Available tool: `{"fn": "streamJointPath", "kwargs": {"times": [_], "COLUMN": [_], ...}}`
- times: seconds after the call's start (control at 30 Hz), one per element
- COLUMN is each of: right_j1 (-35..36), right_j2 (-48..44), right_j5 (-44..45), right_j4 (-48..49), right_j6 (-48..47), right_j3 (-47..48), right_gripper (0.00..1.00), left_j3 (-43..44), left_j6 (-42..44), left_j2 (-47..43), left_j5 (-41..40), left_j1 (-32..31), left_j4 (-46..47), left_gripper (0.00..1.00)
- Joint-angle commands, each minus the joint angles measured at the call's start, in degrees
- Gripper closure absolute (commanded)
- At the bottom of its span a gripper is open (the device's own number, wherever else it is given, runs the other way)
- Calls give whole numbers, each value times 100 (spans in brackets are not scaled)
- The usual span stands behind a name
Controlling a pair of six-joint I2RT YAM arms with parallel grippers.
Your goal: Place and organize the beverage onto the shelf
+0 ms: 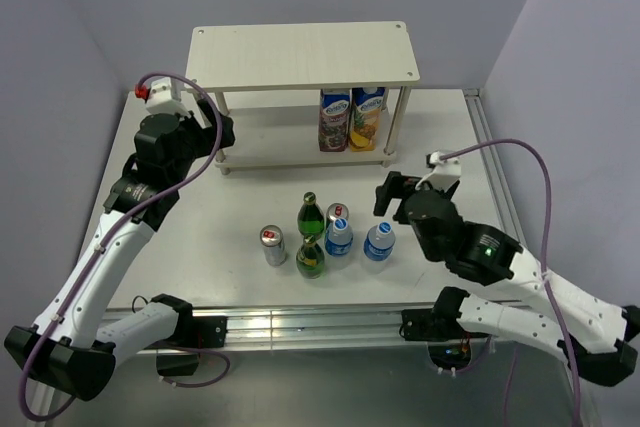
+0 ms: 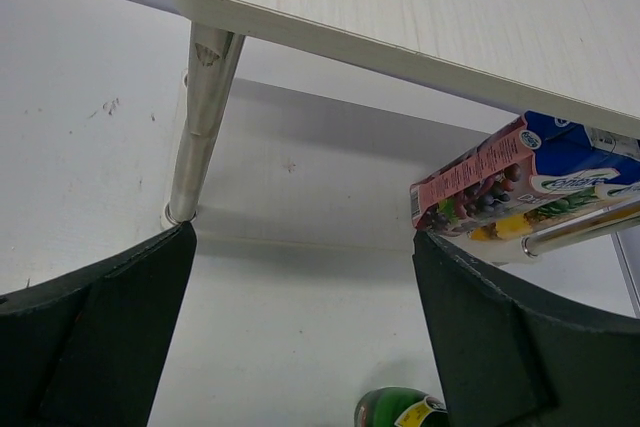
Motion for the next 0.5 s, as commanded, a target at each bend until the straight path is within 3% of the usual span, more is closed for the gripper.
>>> {"fn": "streamJointPath", "kwargs": {"times": [0.0, 0.23, 0.47], "right_j1": [745, 1801, 1960], "right_j2": [285, 963, 875], "right_j5": [1646, 1772, 1465], "right_j4": [-1176, -2013, -1935], "right_j6": [1257, 2989, 3500], "right_j3": [228, 0, -395], "right_gripper": [0, 0, 0], "left_j3": [-2, -37, -2], "left_j6": [114, 131, 114], "left_j2": [24, 15, 68], "left_j5": [95, 112, 165], "left_j1": [-3, -3, -12], "left_j4": [-6, -15, -50], "left_gripper": [4, 5, 6]}}
